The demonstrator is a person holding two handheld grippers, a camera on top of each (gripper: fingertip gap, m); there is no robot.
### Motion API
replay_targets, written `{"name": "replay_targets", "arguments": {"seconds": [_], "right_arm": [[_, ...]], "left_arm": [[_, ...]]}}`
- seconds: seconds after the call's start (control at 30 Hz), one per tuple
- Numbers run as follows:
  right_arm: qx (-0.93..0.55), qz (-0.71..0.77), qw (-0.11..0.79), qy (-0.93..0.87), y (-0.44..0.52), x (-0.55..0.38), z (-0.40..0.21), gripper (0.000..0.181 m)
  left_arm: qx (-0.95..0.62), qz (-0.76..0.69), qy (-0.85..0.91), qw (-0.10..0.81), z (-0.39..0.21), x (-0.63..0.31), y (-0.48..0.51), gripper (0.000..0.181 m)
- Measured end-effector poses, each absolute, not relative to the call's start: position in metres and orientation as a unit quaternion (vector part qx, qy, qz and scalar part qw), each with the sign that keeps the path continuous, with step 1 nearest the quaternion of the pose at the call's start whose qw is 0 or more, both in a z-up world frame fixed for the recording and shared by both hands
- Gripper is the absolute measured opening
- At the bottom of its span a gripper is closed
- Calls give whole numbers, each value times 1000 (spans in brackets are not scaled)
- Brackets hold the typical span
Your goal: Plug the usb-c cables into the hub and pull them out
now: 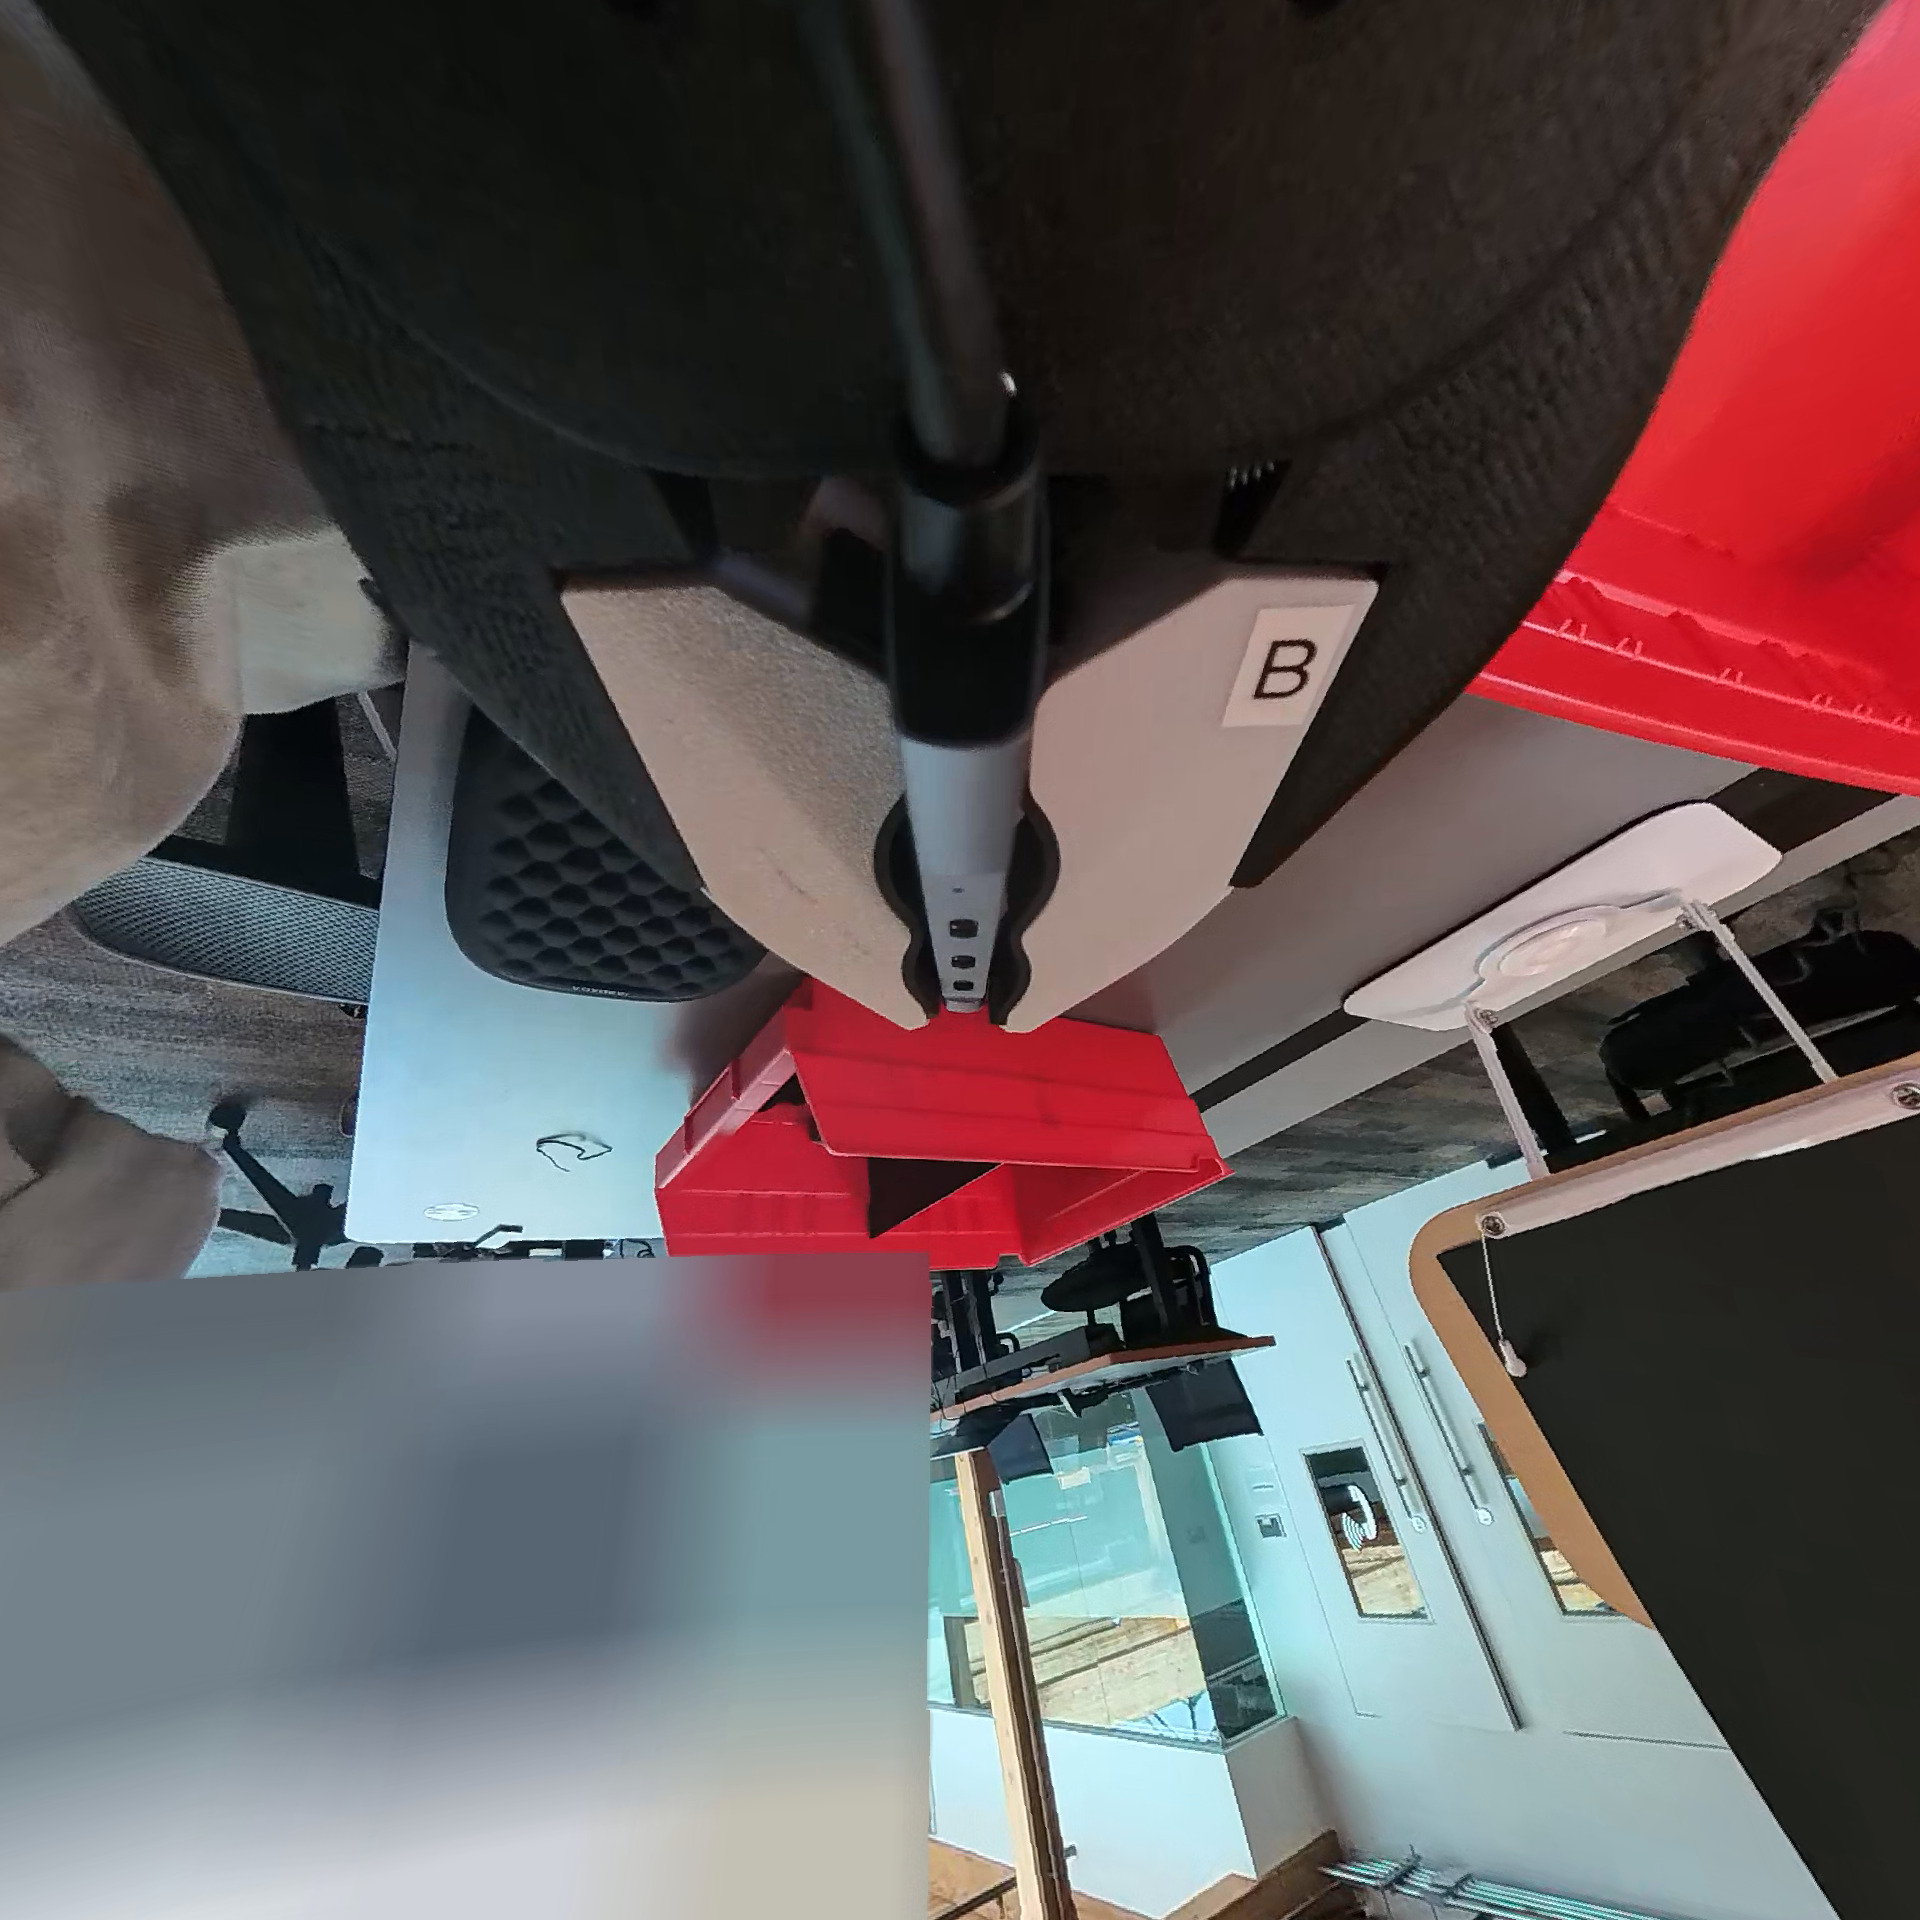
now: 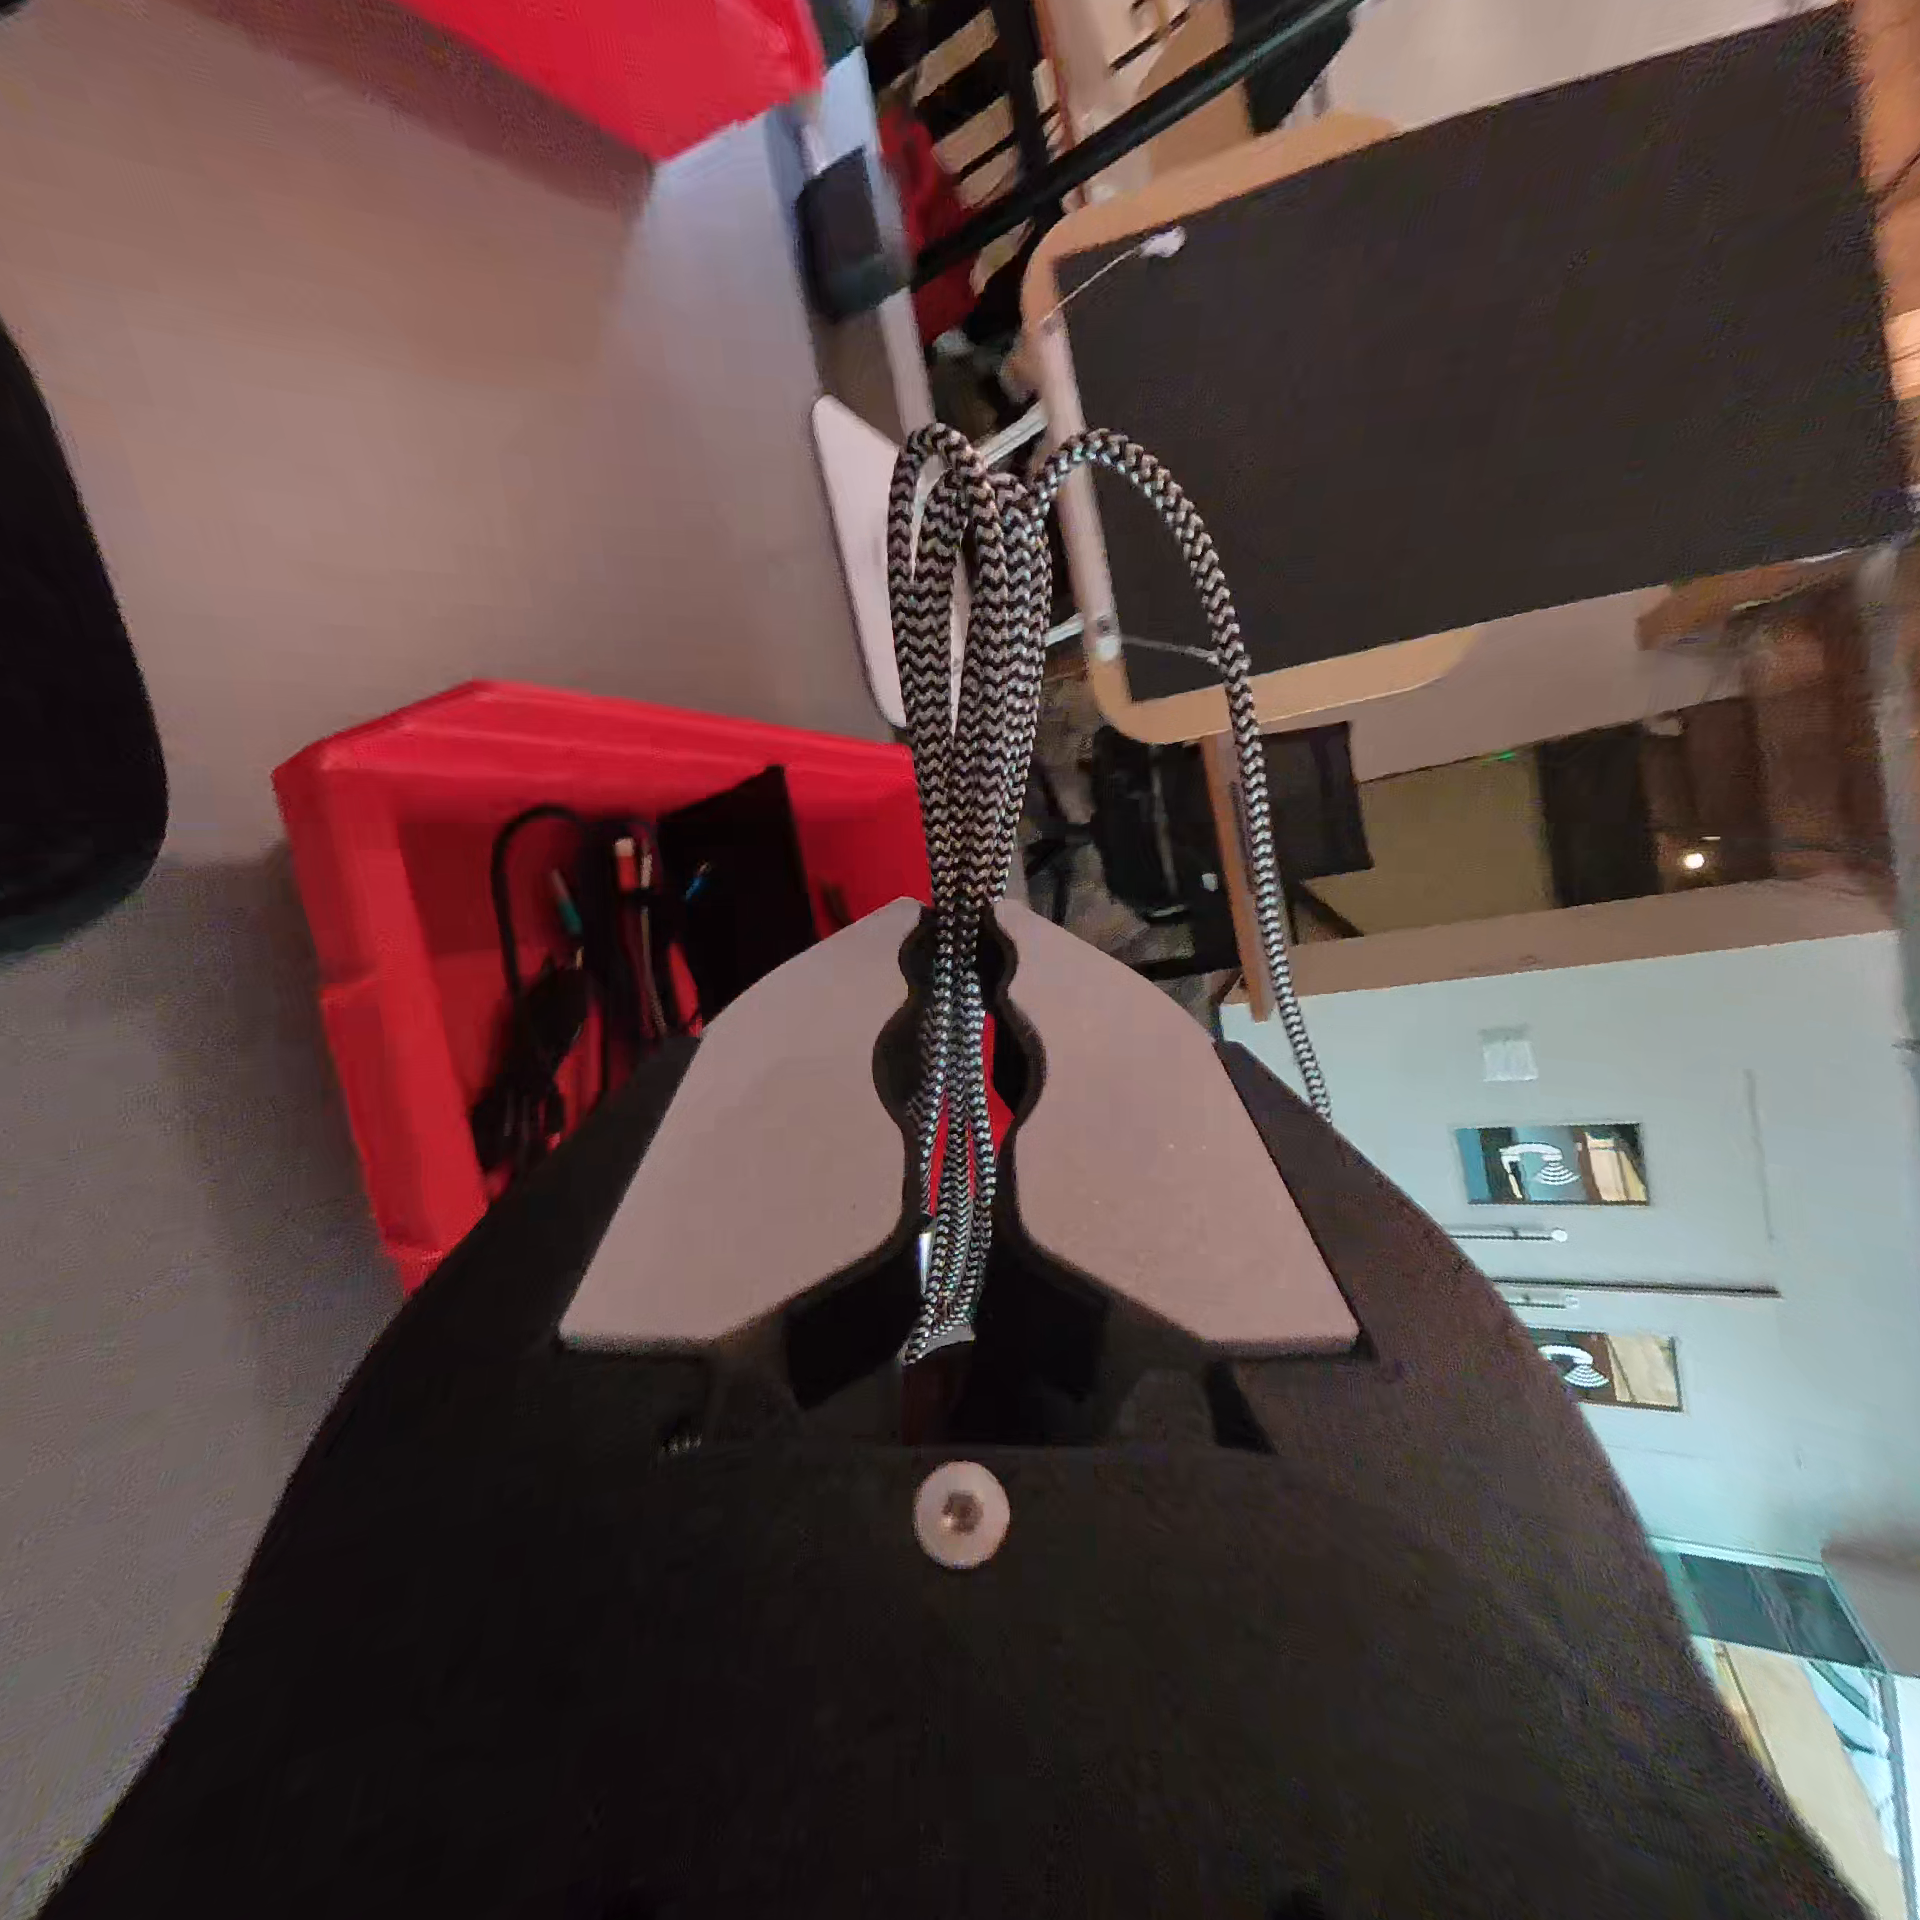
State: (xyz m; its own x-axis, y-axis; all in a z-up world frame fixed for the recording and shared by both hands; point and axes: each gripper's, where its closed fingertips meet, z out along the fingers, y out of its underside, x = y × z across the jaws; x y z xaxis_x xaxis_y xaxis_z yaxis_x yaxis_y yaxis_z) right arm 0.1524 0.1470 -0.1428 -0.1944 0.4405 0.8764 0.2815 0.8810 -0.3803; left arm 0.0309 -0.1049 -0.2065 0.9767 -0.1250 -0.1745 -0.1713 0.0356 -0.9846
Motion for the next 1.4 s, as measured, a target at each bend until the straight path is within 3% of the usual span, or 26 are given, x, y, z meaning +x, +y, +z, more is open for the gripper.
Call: {"name": "replay_targets", "arguments": {"seconds": [0.27, 0.4, 0.5, 0.67, 0.83, 0.9, 1.0, 1.13, 1.17, 1.3, 1.4], "right_arm": [[-265, 37, 407, -874, 162, 127, -272, 9], [-313, 35, 347, -883, 174, 120, -313, 23], [-347, 52, 334, -875, 176, 117, -318, 41], [-362, 110, 382, -843, 167, 120, -268, 52], [-383, 138, 467, -785, 196, 117, -199, 37], [-447, 65, 424, -785, 232, 123, -211, 33], [-552, -1, 282, -785, 260, 140, -258, 34], [-592, -24, 241, -769, 268, 138, -299, 35], [-593, -40, 240, -768, 270, 137, -307, 21], [-502, -149, 312, -792, 283, 134, -305, 11], [-510, -119, 386, -760, 280, 119, -274, 9]], "left_arm": [[-694, 19, 109, 712, -205, 31, -105, 8], [-693, 22, 108, 713, -203, 30, -107, 8], [-693, 24, 106, 713, -203, 28, -107, 8], [-693, 23, 105, 713, -204, 27, -108, 8], [-693, 14, 108, 713, -205, 31, -106, 8], [-693, 17, 112, 712, -205, 33, -106, 8], [-692, 24, 114, 713, -203, 32, -107, 8], [-692, 17, 106, 714, -205, 27, -107, 8], [-692, 14, 104, 714, -206, 27, -107, 8], [-693, 19, 105, 713, -206, 26, -108, 8], [-692, 18, 104, 714, -205, 26, -108, 8]]}}
